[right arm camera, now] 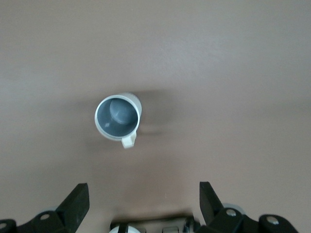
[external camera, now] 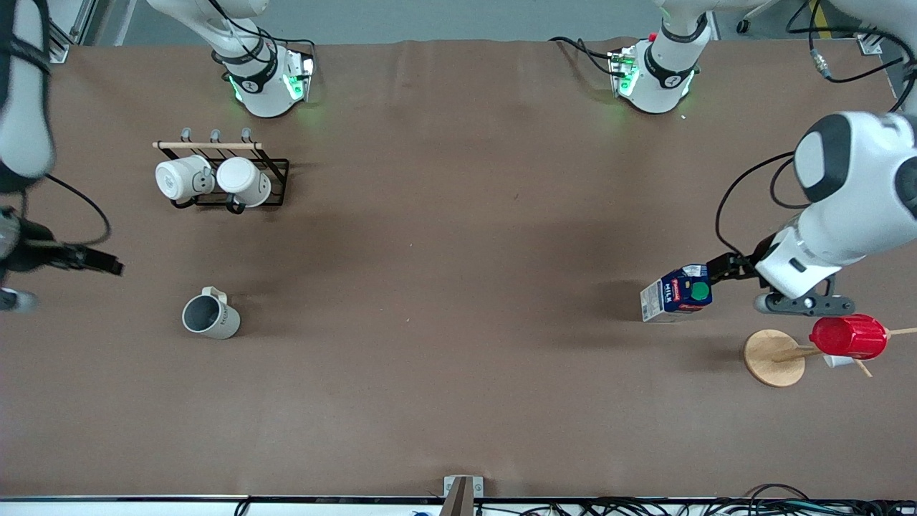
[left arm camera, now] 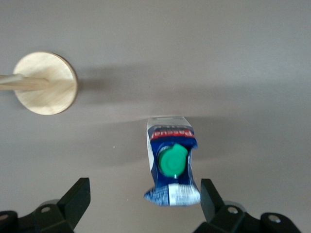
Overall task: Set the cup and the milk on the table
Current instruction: 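Lower the right gripper onto the grey mug while the left gripper holds the milk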
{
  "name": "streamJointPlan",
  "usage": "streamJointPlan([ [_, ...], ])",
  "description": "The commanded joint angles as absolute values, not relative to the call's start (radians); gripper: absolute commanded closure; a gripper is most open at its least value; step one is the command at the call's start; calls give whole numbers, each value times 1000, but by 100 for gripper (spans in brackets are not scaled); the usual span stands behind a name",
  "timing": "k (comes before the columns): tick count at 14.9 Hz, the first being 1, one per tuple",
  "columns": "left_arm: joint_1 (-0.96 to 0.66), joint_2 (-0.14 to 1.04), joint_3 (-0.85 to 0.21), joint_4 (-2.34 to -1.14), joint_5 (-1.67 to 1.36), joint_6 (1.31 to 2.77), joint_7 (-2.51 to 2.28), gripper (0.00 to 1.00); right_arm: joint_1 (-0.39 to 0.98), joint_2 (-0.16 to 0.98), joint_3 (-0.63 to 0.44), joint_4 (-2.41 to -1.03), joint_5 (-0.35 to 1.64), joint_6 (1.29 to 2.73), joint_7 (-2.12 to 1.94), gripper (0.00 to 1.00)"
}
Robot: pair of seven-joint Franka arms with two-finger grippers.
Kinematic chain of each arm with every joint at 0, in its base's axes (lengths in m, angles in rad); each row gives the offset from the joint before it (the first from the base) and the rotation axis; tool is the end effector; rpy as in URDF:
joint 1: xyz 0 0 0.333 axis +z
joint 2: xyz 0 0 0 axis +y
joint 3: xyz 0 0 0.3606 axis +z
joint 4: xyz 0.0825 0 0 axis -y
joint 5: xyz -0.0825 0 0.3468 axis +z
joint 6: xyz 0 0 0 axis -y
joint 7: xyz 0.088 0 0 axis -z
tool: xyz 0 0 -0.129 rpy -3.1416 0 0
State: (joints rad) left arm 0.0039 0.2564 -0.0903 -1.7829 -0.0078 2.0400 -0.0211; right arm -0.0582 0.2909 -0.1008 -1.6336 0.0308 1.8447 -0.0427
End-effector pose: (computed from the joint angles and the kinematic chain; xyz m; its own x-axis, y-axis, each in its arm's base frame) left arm 0.6040 -0.0484 0.4496 0.9983 -0.0588 0.0010 -0.0588 -0.9978 0.0299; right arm 0.6074 -0.0874 0.4772 0.9895 -0.1219 -0.0781 -0.1225 -0.9925 -0.0034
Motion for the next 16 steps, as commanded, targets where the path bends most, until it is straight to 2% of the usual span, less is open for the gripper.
streamJointPlan([
  [1,-18,290,-94,-1815,6,2103,-73,0,-37,314,-91,-1755,28,2006,-52,0],
  [6,-35,341,-94,-1831,6,2125,-75,2,-23,420,-92,-1793,26,2138,-97,0],
  [7,-35,339,-94,-1839,8,2125,-75,8,-23,435,-91,-1810,26,2187,-97,0],
  [9,-35,336,-94,-1855,8,2125,-75,30,-23,452,-91,-1850,26,2270,-98,0],
  [13,-34,330,-106,-1867,6,2115,-75,47,-21,503,-91,-1864,26,2353,-97,0],
  [15,-35,321,-109,-1865,8,2100,-77,58,-20,526,-91,-1864,28,2396,-95,6],
  [16,-35,316,-117,-1861,6,2086,-80,61,-18,531,-91,-1864,28,2404,-97,16],
])
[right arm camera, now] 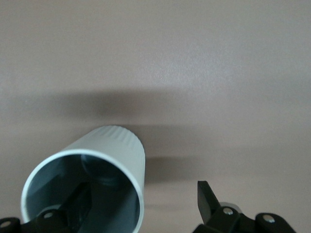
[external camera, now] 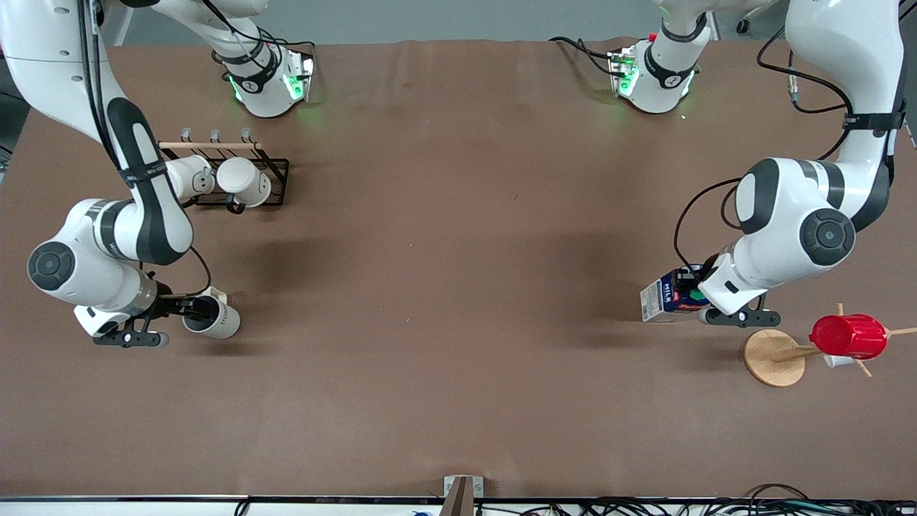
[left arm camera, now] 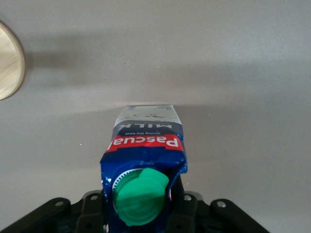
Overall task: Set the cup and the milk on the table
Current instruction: 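Lift the grey mug with the right gripper while the left gripper carries milk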
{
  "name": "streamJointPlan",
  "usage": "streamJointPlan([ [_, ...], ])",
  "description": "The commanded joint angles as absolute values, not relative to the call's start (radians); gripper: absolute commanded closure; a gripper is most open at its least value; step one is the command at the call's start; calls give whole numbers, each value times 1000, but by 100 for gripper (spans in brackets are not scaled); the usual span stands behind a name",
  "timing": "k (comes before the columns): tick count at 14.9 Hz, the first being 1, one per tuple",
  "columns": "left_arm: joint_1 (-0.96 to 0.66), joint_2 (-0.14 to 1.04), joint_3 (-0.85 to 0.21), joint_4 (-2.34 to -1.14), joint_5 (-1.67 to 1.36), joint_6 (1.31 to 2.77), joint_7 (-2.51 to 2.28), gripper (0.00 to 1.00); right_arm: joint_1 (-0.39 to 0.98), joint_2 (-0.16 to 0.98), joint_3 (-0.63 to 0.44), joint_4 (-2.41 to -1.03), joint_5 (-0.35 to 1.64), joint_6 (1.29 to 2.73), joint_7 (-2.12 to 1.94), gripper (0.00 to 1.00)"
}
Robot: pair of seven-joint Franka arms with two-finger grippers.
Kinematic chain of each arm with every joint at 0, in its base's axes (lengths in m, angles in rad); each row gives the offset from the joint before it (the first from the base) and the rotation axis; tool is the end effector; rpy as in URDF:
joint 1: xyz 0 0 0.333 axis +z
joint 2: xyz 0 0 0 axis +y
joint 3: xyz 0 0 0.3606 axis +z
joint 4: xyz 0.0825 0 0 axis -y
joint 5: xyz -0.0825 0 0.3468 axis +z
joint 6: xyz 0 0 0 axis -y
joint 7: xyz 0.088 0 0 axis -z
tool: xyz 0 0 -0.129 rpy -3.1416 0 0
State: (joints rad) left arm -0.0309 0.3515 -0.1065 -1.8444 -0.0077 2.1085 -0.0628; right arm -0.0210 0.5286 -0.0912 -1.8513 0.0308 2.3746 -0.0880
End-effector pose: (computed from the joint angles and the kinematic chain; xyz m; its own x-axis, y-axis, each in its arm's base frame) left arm 0.6024 -0.0784 0.3720 0.9939 -0.0668 -0.0881 -0.0637 -0.9973 0.0374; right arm 0.6362 -0.0653 0.2805 0.9994 -0.0341 -0.0049 -0.0340 -0.9991 0.0243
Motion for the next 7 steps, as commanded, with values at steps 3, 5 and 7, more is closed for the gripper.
streamJointPlan([
  [3,-34,307,-147,-1847,6,2060,-101,66,-9,531,-91,-1864,28,2393,-97,56],
  [5,-34,301,-155,-1841,8,2048,-104,66,-6,531,-91,-1862,28,2393,-97,91],
  [7,-35,295,-159,-1818,8,2023,-107,65,-6,531,-91,-1858,26,2382,-94,100],
])
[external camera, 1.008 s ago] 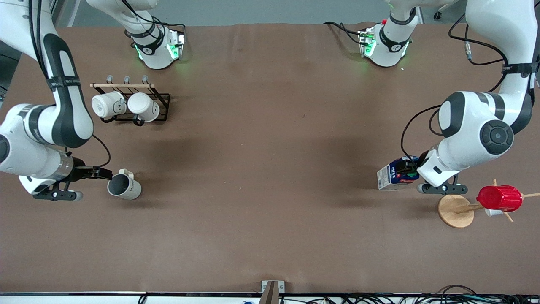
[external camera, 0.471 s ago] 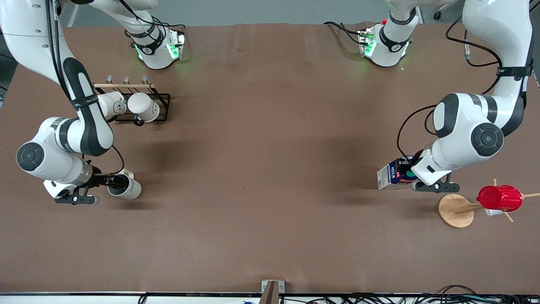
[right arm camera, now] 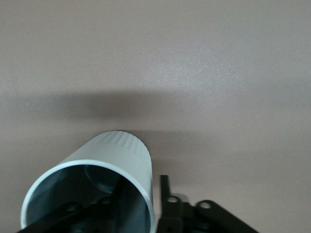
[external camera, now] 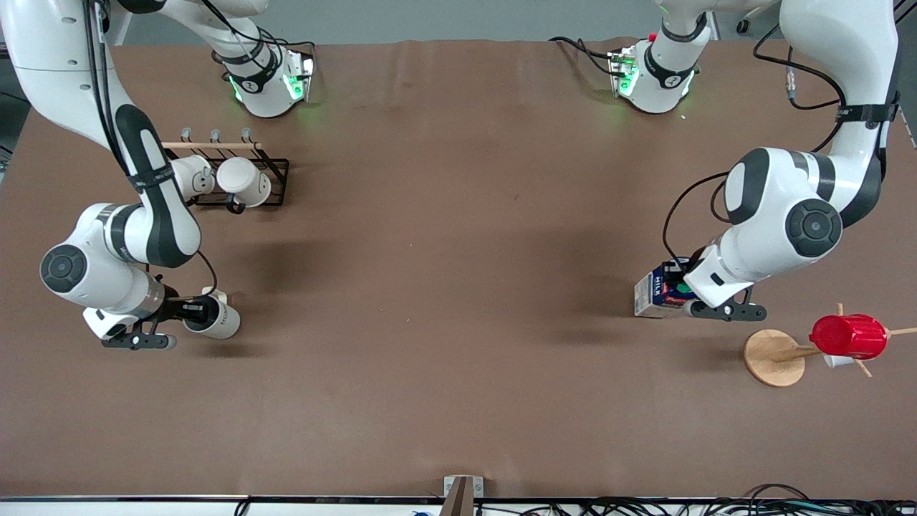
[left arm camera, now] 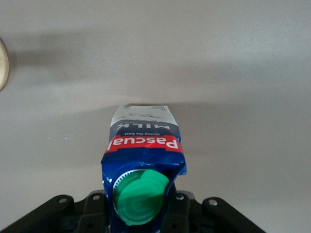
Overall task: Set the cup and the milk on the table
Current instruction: 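Lift the grey mug with the right gripper while the left gripper carries milk, then move the mug and milk toward each other at the table middle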
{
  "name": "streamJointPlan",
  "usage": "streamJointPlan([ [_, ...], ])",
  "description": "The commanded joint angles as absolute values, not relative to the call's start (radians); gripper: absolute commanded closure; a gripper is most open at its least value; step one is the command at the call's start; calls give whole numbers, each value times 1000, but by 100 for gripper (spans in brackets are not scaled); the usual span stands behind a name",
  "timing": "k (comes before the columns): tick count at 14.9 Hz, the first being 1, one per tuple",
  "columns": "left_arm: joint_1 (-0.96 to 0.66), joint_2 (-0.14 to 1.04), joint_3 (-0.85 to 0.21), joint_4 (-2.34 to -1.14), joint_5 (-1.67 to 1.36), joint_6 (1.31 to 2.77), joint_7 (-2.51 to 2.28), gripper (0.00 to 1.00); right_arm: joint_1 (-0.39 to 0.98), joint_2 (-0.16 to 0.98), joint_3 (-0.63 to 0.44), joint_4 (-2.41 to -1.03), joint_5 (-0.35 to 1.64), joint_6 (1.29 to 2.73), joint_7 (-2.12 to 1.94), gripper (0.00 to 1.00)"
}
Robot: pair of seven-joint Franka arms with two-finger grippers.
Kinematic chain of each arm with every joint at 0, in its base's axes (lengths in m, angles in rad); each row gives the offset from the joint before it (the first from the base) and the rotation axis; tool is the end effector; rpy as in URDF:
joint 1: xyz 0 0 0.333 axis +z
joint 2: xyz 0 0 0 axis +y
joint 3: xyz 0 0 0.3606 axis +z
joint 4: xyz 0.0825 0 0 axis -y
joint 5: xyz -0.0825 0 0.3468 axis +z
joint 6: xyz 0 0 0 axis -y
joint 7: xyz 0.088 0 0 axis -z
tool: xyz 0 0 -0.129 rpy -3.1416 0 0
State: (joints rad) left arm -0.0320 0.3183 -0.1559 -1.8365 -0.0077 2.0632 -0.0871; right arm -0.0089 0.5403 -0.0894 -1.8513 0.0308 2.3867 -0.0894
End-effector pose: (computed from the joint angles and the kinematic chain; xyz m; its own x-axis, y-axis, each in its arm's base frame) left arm 0.5923 -0.1055 0.3929 0.9914 -0.0929 -0.0924 -0.0889 -0.9949 0.0472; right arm 0.6380 -0.0567 0.2740 0.9998 -0.0188 -0.0046 -0.0187 -0.9995 0.0246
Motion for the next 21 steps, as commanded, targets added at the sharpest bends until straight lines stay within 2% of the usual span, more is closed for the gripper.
streamJointPlan([
  [1,-34,295,-175,-1800,6,2002,-121,65,-8,529,-91,-1855,28,2373,-94,100],
  [3,-35,296,-186,-1769,8,1967,-153,65,-5,517,-89,-1844,28,2327,-92,100],
  [8,-41,298,-221,-1743,6,1960,-222,65,69,440,-39,-1753,41,2094,77,100],
  [11,-44,305,-247,-1712,5,1960,-294,65,159,439,33,-1692,40,2053,353,100],
  [14,-48,310,-282,-1706,5,1960,-365,65,204,446,150,-1631,40,2040,596,100],
  [18,-78,350,-318,-1663,2,1960,-478,65,352,532,183,-1550,35,2054,862,100],
  [21,-136,400,-318,-1606,2,1960,-575,65,475,647,181,-1444,20,2097,991,99],
])
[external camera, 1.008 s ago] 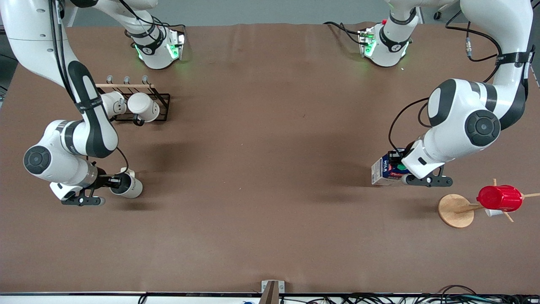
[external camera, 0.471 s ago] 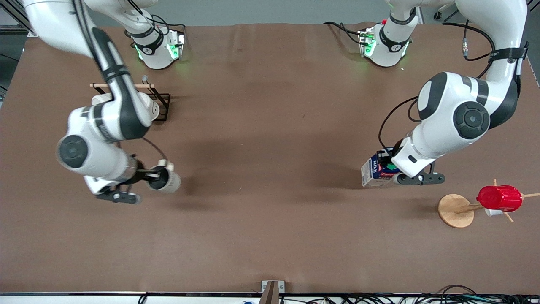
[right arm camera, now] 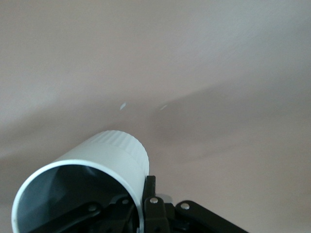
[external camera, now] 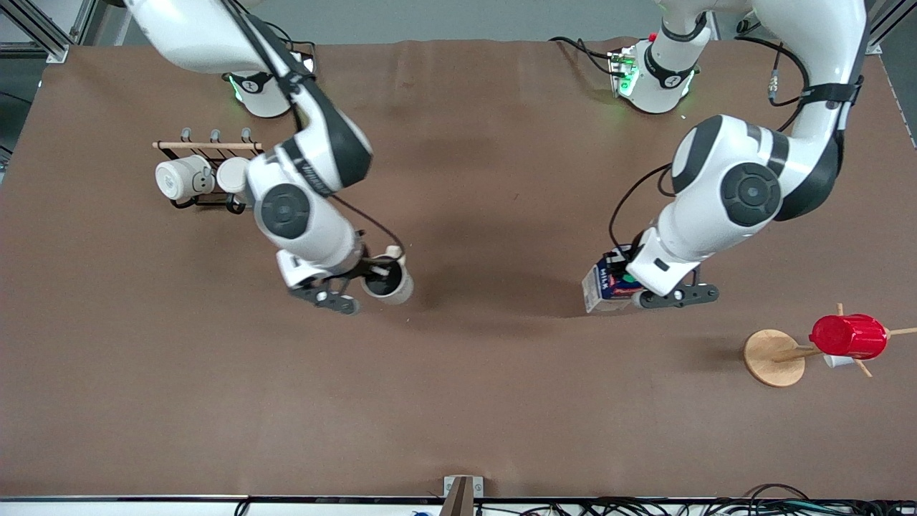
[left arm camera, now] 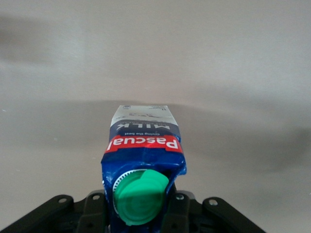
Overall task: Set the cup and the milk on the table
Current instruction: 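Move the mug and milk toward each other at the table middle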
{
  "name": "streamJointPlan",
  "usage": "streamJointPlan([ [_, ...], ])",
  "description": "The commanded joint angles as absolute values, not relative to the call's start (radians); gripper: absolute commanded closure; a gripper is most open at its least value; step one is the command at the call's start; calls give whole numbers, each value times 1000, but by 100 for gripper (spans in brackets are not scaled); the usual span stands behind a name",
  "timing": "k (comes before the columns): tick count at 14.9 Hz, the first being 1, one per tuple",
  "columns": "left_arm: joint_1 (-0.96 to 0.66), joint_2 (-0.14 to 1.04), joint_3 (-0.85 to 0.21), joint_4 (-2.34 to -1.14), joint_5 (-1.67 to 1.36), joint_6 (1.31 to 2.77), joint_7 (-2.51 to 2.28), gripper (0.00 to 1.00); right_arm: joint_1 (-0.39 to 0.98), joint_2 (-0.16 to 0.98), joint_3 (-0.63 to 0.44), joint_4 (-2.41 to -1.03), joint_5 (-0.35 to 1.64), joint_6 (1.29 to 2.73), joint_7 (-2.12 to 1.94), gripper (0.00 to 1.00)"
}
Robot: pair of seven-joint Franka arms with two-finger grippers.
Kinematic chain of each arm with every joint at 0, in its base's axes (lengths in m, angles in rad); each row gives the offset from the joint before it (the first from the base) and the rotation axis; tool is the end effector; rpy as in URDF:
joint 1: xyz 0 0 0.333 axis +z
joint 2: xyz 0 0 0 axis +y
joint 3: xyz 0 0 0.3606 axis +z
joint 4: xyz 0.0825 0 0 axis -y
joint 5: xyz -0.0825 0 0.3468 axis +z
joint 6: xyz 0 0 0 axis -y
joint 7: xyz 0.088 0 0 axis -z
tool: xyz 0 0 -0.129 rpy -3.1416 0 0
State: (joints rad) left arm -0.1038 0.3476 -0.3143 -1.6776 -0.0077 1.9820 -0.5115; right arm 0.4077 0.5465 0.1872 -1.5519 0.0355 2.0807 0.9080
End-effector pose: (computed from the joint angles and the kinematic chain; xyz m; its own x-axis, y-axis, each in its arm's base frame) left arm 0.5834 -0.2351 0.4426 0.9909 0.1089 -0.0790 0.1155 -0.9897 0.0844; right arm 0.5776 0.3674 0.3698 0.9328 -0.3438 -0.1076 -0.3520 -0.9334 -0.0690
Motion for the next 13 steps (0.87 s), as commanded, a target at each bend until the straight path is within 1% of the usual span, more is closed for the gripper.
streamJointPlan([
  [1,-159,419,-318,-1589,2,1962,-609,65,498,673,181,-1428,20,2135,1012,99],
  [4,-227,466,-318,-1579,3,1977,-699,63,554,724,179,-1427,2,2239,1035,98],
  [7,-276,515,-318,-1536,2,1982,-745,63,564,761,181,-1427,-55,2267,1052,95],
  [9,-302,529,-318,-1526,2,1982,-768,63,568,773,181,-1428,-57,2276,1052,80],
  [11,-317,541,-319,-1526,0,1985,-769,63,584,784,181,-1428,-64,2313,1052,75],
  [12,-327,543,-319,-1526,0,1996,-769,62,583,782,181,-1428,-64,2313,1052,53],
  [13,-339,549,-319,-1526,0,2011,-769,62,580,778,181,-1428,-64,2310,1055,13],
])
